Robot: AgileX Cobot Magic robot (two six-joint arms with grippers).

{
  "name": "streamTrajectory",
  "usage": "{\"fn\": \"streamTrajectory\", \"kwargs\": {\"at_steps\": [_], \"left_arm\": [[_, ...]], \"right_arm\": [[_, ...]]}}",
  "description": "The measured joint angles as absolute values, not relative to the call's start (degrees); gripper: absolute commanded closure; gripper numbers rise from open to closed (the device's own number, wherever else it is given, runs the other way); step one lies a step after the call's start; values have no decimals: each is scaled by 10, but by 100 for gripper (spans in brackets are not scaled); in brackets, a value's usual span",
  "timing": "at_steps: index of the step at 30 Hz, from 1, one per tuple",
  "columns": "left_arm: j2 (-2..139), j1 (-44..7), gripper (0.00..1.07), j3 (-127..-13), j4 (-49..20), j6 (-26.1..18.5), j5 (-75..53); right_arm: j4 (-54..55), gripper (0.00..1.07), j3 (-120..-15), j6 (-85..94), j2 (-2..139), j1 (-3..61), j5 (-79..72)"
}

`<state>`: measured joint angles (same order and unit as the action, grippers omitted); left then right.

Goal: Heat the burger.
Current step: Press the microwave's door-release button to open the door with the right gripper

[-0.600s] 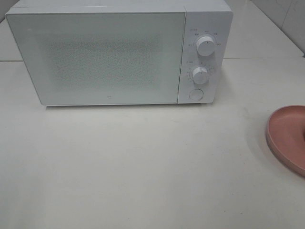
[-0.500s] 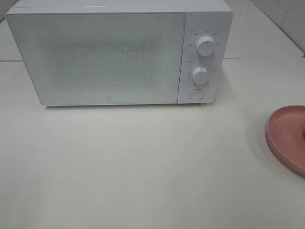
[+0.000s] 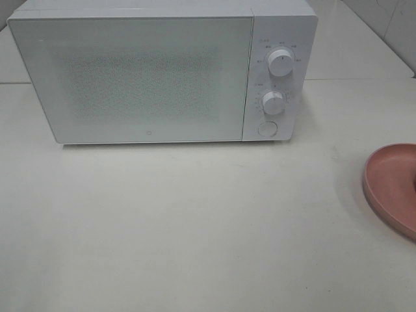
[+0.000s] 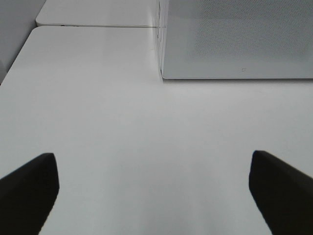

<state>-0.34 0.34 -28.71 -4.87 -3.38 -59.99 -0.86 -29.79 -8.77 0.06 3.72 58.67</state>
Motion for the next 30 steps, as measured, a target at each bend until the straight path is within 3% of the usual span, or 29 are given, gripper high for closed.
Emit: {"fn": "streamTrajectory", "kwargs": {"at_steps": [30], "left_arm": [[-3,3,9,-287,-49,-34,-600]], "right_arm": [[0,32,-302,-94,225,37,386]]}}
